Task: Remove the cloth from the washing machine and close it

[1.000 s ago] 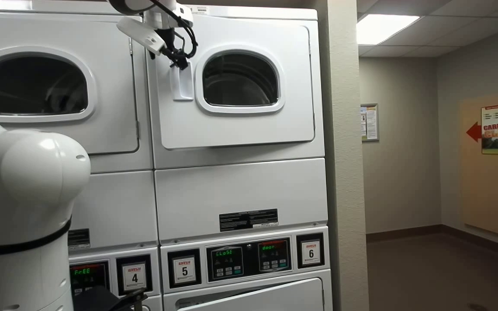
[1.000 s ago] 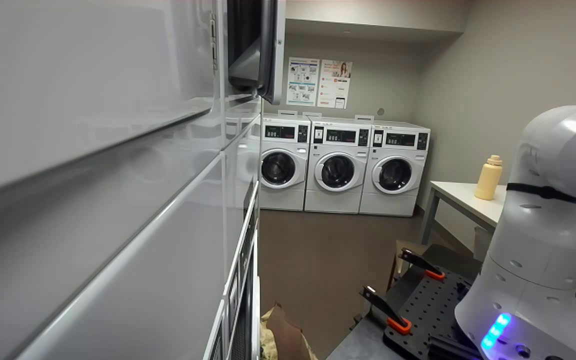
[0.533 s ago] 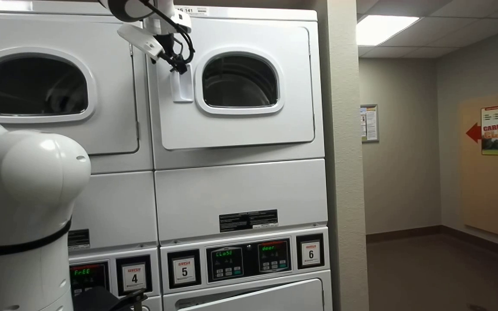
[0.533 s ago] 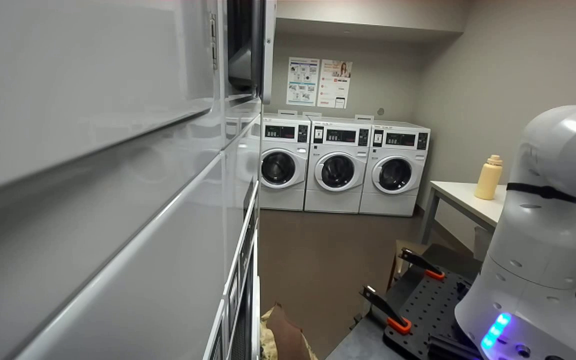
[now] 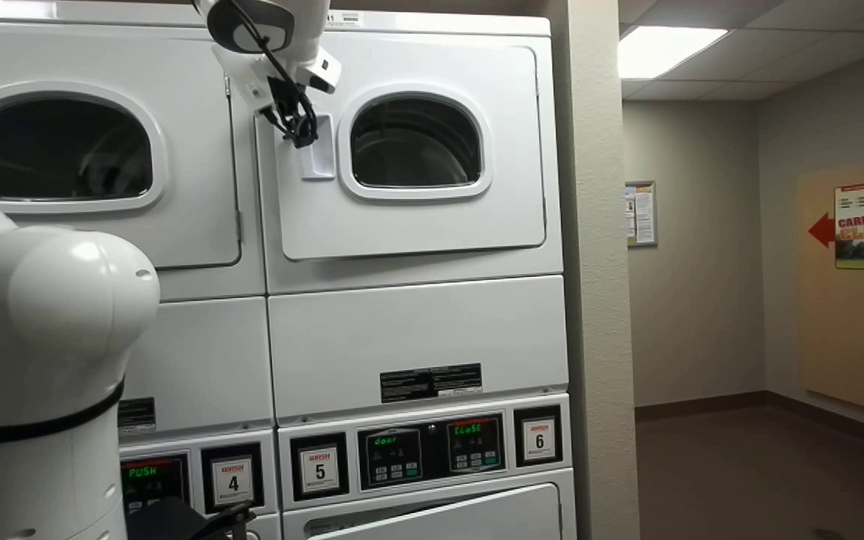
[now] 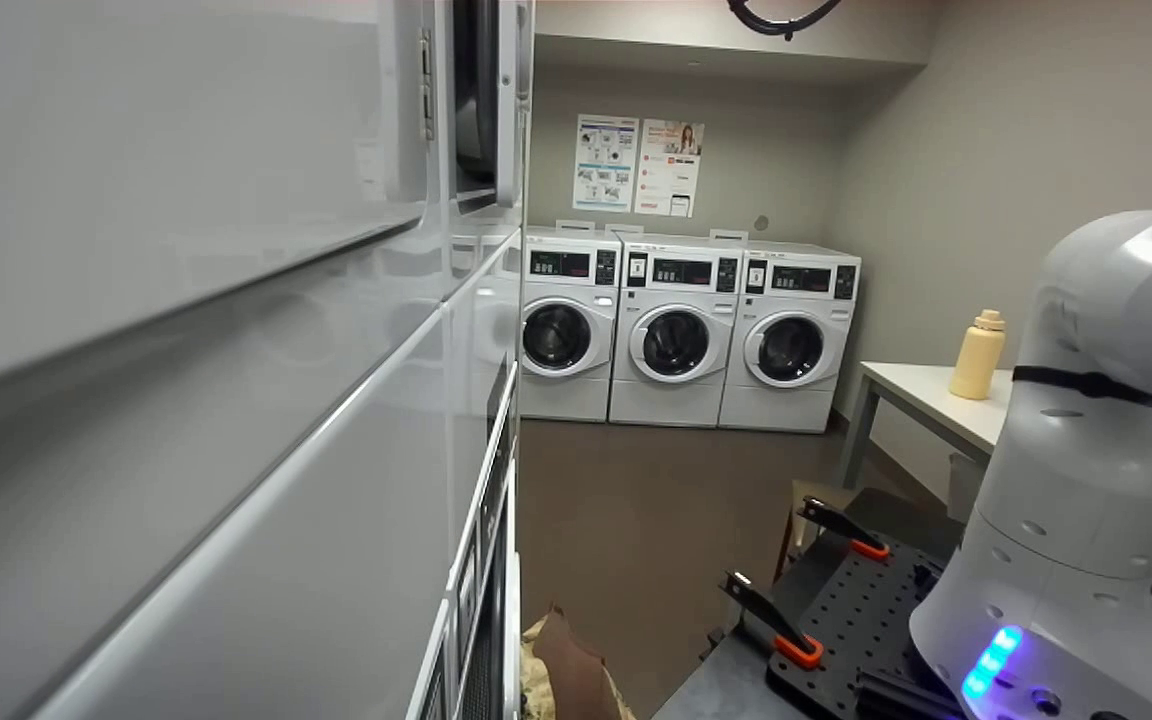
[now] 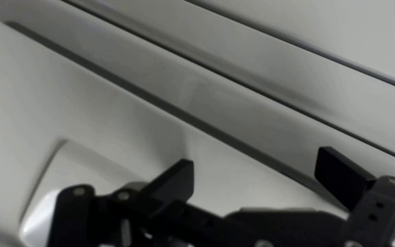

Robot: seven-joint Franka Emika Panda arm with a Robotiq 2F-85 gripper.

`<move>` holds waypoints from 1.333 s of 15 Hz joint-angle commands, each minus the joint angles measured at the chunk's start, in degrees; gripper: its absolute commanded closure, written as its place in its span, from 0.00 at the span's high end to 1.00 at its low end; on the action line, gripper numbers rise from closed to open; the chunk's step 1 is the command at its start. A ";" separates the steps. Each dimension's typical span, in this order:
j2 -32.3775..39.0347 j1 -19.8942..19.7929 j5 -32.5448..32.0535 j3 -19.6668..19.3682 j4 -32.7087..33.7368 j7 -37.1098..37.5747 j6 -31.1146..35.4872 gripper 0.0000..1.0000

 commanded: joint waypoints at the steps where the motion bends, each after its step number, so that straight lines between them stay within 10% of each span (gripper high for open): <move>1: 3.54 -2.95 3.59 0.50 1.44 2.61 -2.66 1.00; 6: 2.10 -6.98 -0.23 -2.45 4.33 4.91 -14.43 1.00; 13: -1.67 -18.55 -21.61 -6.41 15.01 12.23 -32.80 1.00; 20: -1.55 -18.01 -40.64 -7.60 24.96 7.85 -48.20 1.00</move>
